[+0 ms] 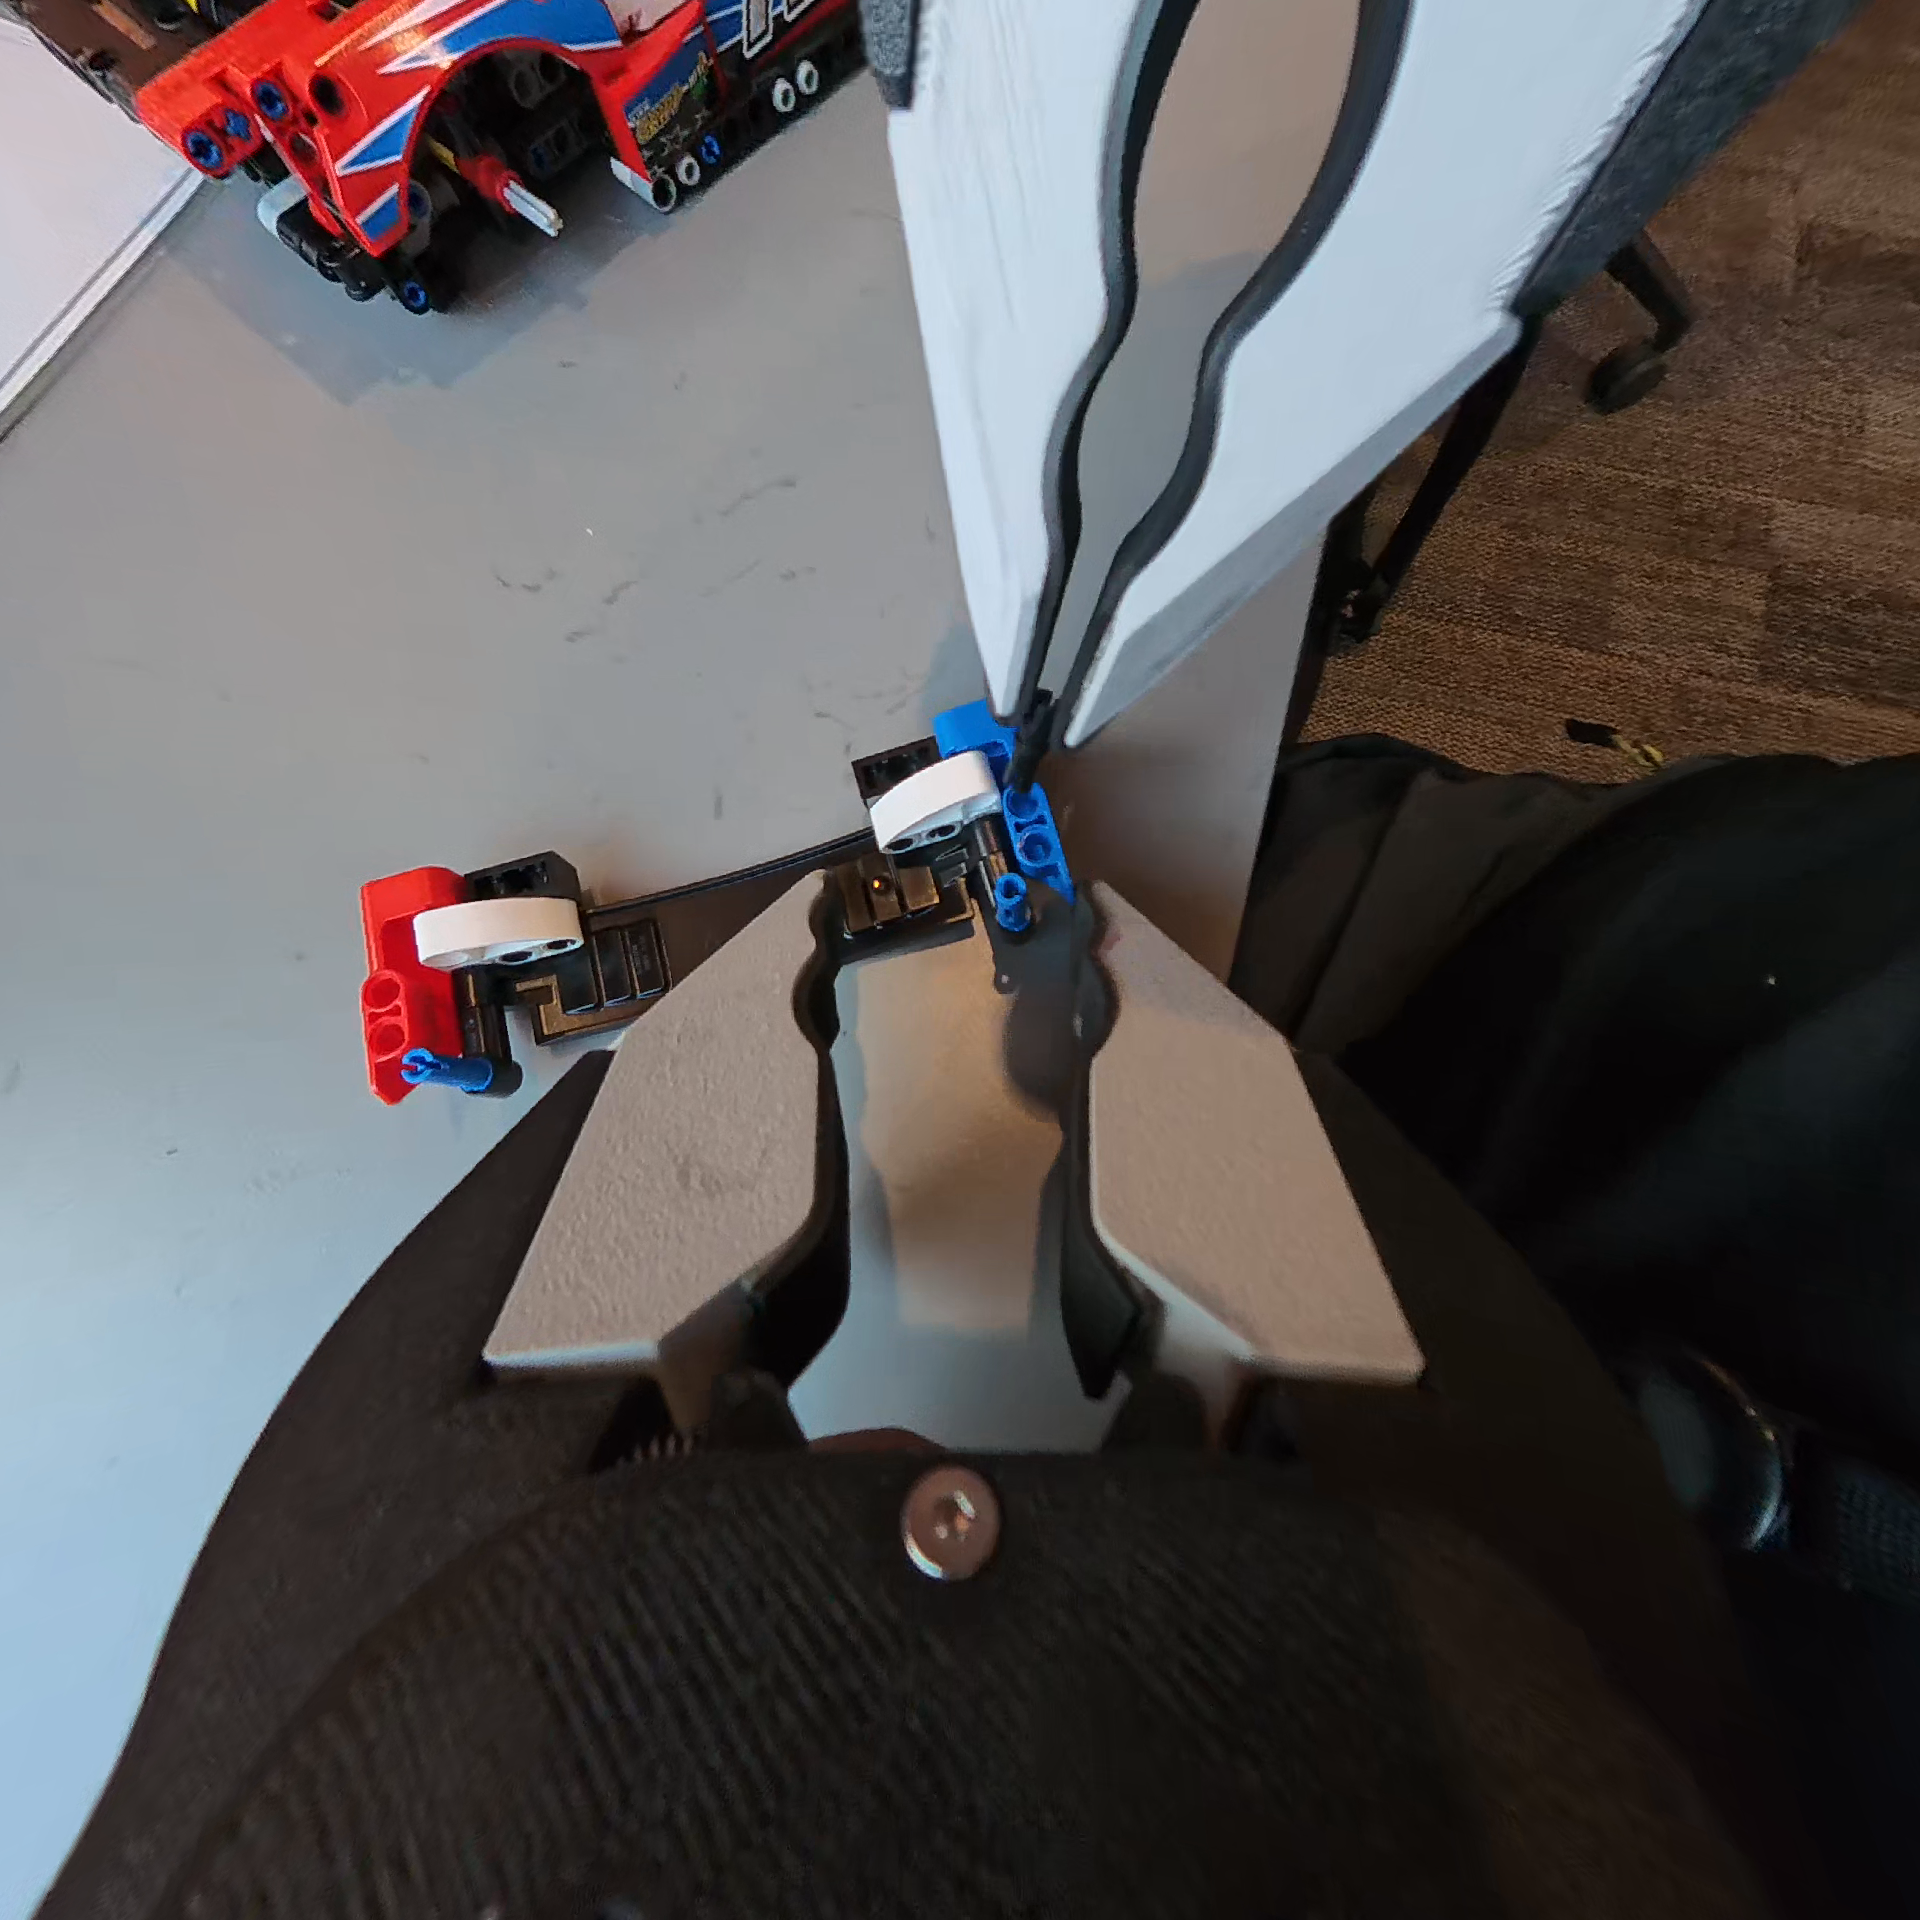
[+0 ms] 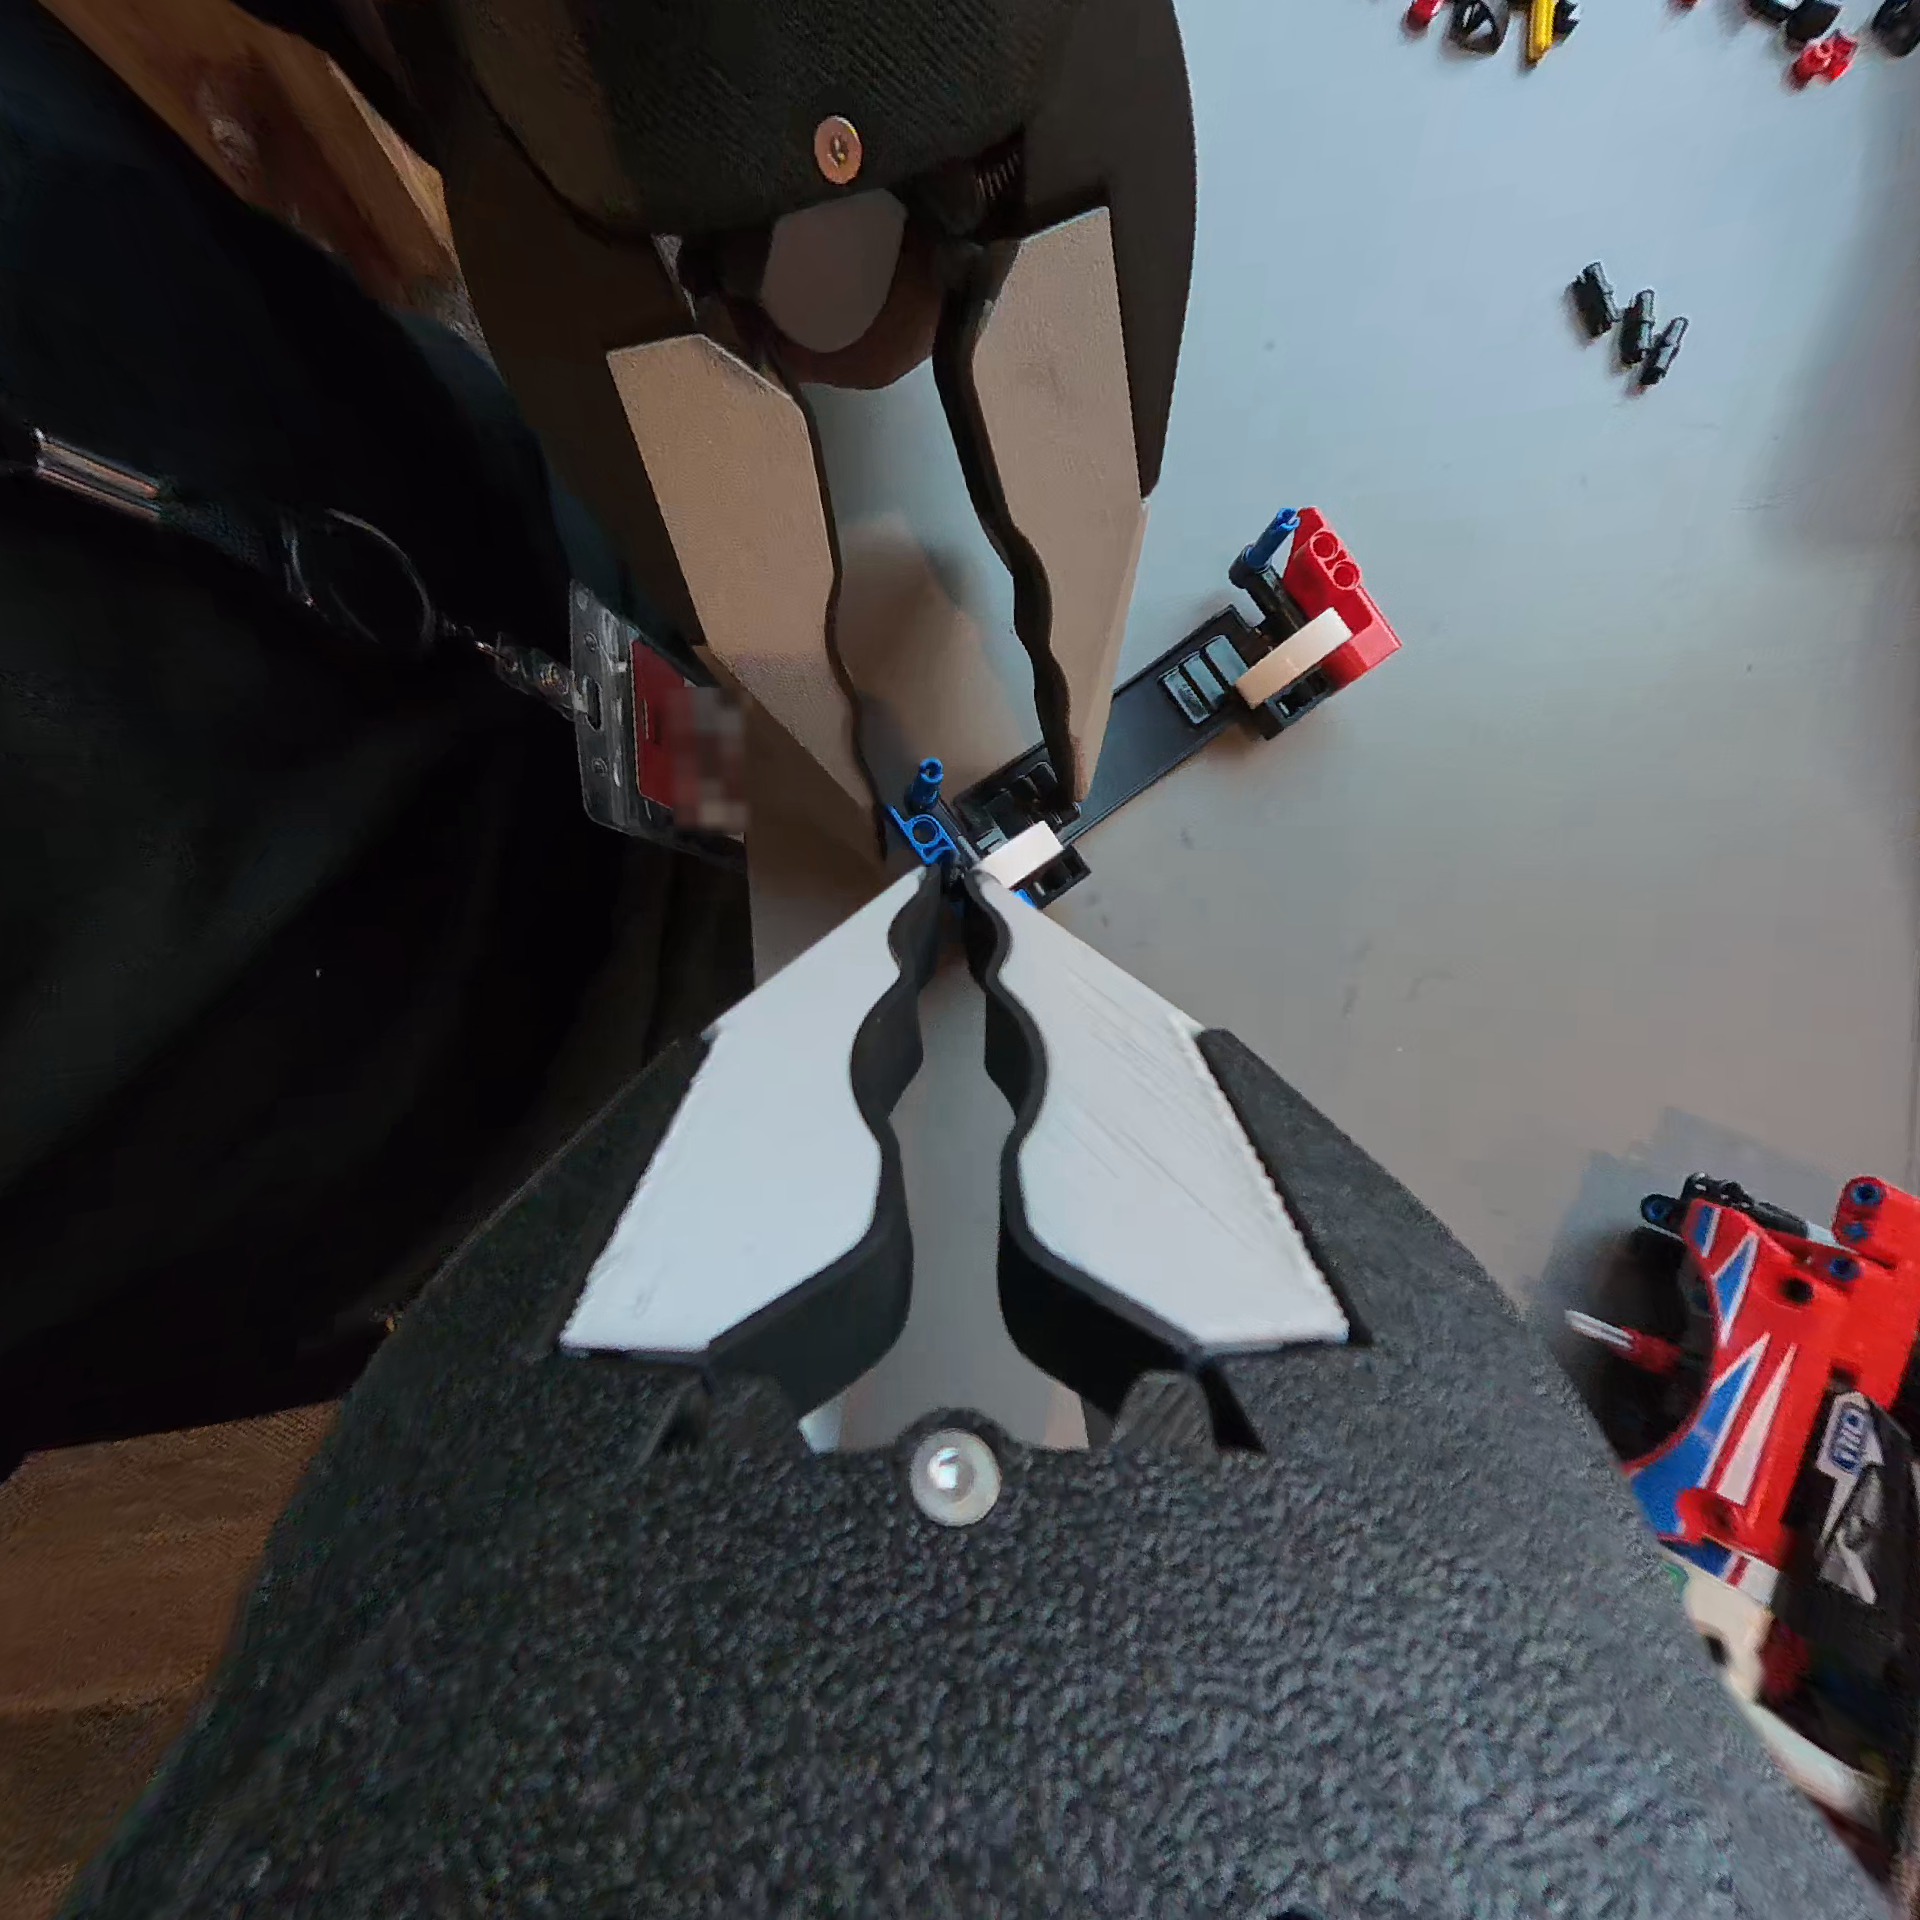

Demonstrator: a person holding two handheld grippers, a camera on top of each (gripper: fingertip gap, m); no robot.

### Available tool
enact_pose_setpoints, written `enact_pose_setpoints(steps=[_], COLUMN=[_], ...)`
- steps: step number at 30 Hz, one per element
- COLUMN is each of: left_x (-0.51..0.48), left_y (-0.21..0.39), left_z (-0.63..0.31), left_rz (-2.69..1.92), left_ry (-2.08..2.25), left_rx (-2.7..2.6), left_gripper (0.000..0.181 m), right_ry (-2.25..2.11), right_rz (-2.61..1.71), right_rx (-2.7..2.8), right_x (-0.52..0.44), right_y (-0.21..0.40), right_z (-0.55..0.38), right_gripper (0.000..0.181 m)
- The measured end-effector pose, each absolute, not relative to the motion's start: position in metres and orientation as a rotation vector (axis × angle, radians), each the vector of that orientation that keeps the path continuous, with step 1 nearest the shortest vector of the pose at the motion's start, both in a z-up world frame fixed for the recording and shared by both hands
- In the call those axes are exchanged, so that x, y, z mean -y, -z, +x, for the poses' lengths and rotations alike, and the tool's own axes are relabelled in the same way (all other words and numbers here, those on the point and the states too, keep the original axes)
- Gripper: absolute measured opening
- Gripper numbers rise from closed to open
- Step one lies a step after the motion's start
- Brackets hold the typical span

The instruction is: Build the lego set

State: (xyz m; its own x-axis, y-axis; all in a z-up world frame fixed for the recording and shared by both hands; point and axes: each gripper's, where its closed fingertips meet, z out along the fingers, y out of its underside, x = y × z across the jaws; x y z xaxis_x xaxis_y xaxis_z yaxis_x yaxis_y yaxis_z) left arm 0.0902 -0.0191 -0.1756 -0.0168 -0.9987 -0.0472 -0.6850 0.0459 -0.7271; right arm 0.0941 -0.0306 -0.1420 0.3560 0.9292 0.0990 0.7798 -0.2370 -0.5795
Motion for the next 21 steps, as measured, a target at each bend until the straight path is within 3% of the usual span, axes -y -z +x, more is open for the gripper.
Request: enact_pose_setpoints(steps=[5, 12, 21], left_x=[0.019, 0.031, 0.027], left_y=[0.162, 0.162, 0.164], left_z=[0.088, 0.093, 0.098], left_rz=[-1.645, -1.587, -1.609], left_ry=[0.751, 0.720, 0.703], left_rx=[-1.682, -1.722, -1.714], left_gripper=[0.039, 0.012, 0.009], right_ry=[-0.326, -0.360, -0.316], right_rz=[-2.085, -2.078, -2.084], right_rx=[1.521, 1.503, 1.545], right_x=[0.027, 0.027, 0.028], right_y=[0.141, 0.142, 0.144], right_z=[0.095, 0.094, 0.097], right_gripper=[0.003, 0.004, 0.003])
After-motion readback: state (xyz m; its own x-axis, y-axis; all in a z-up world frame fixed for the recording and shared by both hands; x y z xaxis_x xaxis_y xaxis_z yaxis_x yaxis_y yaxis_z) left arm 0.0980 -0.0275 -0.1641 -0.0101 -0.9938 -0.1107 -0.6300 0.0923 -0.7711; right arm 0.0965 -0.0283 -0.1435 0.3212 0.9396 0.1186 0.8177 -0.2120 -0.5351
